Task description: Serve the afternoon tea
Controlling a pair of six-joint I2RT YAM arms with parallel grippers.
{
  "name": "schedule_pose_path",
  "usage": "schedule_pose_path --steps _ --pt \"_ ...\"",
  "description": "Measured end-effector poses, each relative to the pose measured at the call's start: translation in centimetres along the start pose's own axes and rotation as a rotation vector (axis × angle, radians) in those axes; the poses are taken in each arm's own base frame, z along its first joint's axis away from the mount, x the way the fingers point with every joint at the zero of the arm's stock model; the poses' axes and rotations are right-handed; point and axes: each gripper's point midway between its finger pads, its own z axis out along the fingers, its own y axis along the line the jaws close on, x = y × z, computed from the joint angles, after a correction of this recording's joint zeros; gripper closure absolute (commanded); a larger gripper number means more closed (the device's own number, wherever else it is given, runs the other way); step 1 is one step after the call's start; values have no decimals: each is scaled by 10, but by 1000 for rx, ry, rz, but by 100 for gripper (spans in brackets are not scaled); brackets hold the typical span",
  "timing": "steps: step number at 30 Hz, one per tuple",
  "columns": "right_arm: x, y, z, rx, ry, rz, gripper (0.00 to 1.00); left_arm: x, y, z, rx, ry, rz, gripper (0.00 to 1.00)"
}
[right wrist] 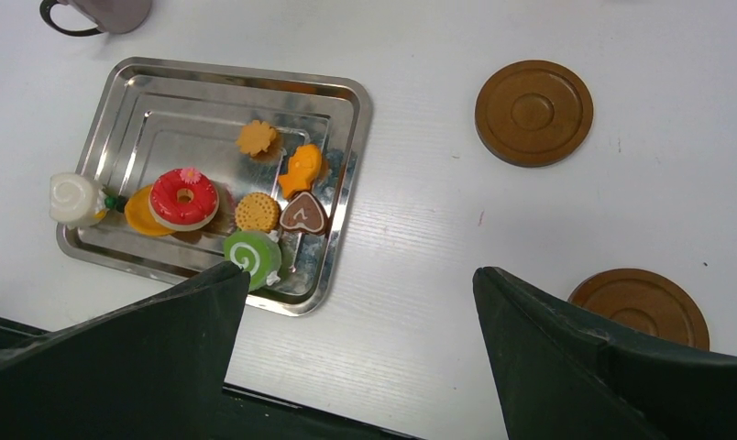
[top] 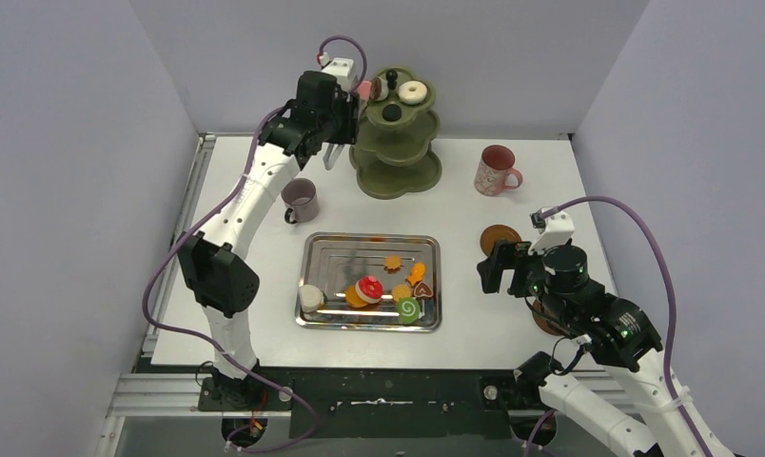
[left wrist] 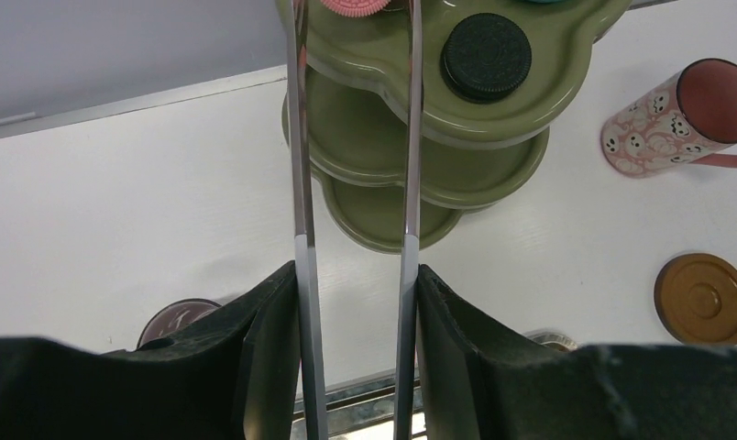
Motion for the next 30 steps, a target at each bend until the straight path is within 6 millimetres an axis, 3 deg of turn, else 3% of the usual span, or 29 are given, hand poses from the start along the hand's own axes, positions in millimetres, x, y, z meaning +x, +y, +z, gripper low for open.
schedule_pose_path --steps 21,25,30 --pt "-2 -3 -1 15 -9 -2 0 -6 -6 -3 32 5 3 56" --pt "-2 -3 -1 17 -9 -2 0 -6 -7 -13 41 2 1 56" --pt "-3 -4 0 22 -12 -2 0 -3 -4 -41 47 -3 -6 56"
